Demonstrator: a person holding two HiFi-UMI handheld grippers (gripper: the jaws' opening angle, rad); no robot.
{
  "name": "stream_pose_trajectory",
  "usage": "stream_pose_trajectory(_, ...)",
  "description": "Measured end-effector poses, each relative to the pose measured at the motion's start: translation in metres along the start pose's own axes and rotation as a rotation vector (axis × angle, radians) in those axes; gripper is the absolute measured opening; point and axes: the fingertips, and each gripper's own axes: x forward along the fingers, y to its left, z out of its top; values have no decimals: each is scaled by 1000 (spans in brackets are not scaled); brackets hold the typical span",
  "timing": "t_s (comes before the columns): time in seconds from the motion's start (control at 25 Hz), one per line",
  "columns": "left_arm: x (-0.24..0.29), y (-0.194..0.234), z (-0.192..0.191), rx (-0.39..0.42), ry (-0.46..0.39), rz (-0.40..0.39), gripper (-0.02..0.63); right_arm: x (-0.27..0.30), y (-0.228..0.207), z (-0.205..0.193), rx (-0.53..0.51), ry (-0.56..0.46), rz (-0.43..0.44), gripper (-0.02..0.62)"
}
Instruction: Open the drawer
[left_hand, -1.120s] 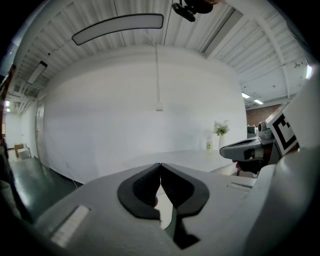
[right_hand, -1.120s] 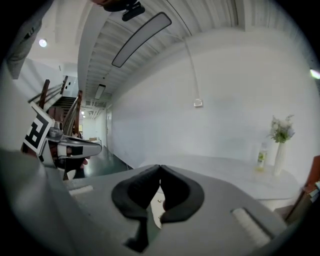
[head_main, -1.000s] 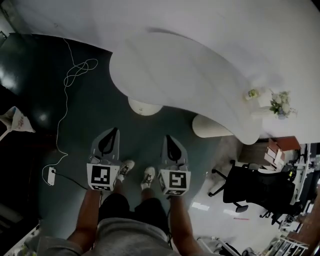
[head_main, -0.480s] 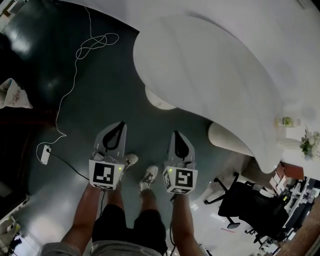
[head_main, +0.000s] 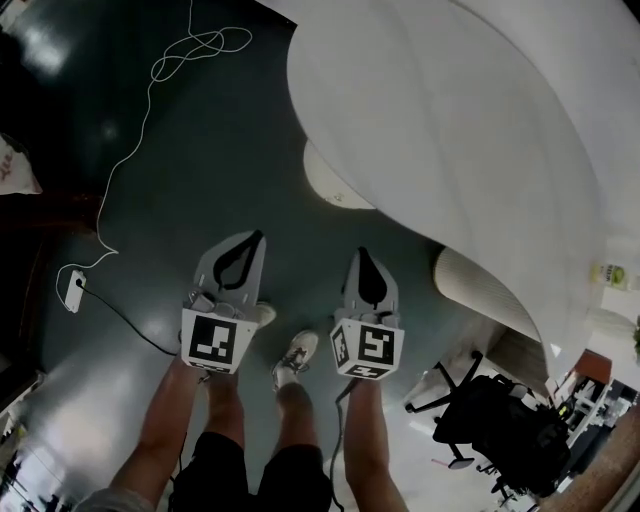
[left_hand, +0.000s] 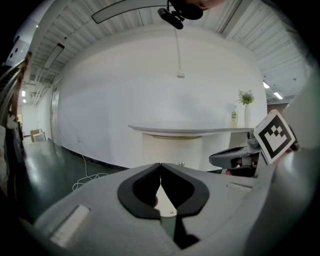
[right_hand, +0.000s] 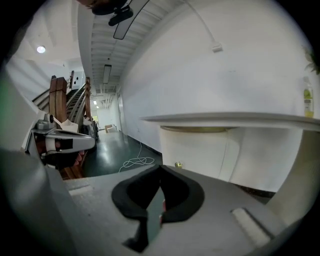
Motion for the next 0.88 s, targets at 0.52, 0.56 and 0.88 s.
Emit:
stream_pose_trajectory(0.52, 59, -2, -118, -2, -8, -22, 11, 72, -20, -121, -24, 35, -20, 3)
stream_pose_trajectory(0.56, 63, -3, -125, -1, -10, -26, 11, 77, -20, -128, -24, 36, -20, 3)
stream_pose_trajectory(0.88, 98, -6, -176, 6, -5, -46, 11, 110, -30, -180, -42, 57, -34, 3)
